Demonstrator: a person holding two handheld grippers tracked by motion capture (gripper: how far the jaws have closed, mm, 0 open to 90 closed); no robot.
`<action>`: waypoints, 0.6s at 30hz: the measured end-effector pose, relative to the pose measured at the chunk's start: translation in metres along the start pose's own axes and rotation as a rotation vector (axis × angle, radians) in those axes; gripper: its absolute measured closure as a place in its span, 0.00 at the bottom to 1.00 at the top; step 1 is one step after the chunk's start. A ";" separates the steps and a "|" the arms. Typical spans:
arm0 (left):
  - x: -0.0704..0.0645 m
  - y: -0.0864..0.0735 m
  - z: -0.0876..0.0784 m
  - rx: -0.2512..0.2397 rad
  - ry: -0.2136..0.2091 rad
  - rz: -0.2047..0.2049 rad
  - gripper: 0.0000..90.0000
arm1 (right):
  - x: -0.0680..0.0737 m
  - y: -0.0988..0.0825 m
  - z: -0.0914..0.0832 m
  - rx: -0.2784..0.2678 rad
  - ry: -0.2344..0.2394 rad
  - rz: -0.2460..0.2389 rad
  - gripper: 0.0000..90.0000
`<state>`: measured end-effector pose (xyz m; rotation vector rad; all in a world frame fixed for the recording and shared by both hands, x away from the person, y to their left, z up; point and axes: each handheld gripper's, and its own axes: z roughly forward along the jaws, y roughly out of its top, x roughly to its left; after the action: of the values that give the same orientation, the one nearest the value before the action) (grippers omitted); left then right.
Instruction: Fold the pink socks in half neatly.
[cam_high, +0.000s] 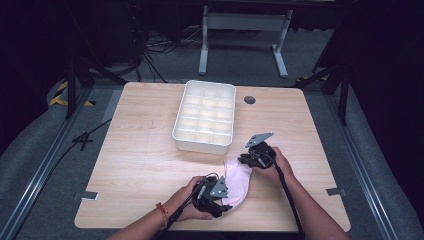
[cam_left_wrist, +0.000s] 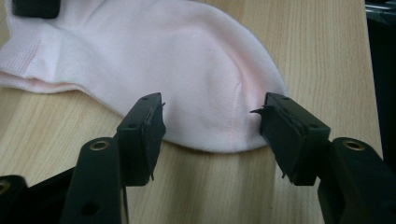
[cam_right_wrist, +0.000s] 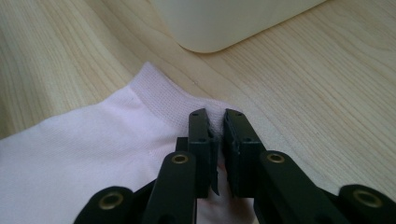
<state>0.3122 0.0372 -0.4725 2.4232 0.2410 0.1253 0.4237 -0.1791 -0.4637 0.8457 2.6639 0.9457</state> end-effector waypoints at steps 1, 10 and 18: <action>0.000 0.000 0.000 -0.001 -0.004 -0.005 0.43 | 0.000 0.000 0.000 -0.003 -0.003 0.002 0.90; 0.000 -0.002 0.000 -0.010 0.002 -0.016 0.43 | 0.000 -0.005 -0.010 -0.013 0.005 0.014 0.64; 0.000 -0.002 0.000 -0.014 0.001 -0.026 0.43 | 0.003 -0.024 -0.023 0.027 -0.023 0.044 0.49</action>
<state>0.3119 0.0387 -0.4744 2.4053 0.2715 0.1157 0.4026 -0.2047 -0.4602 0.9191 2.6545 0.9054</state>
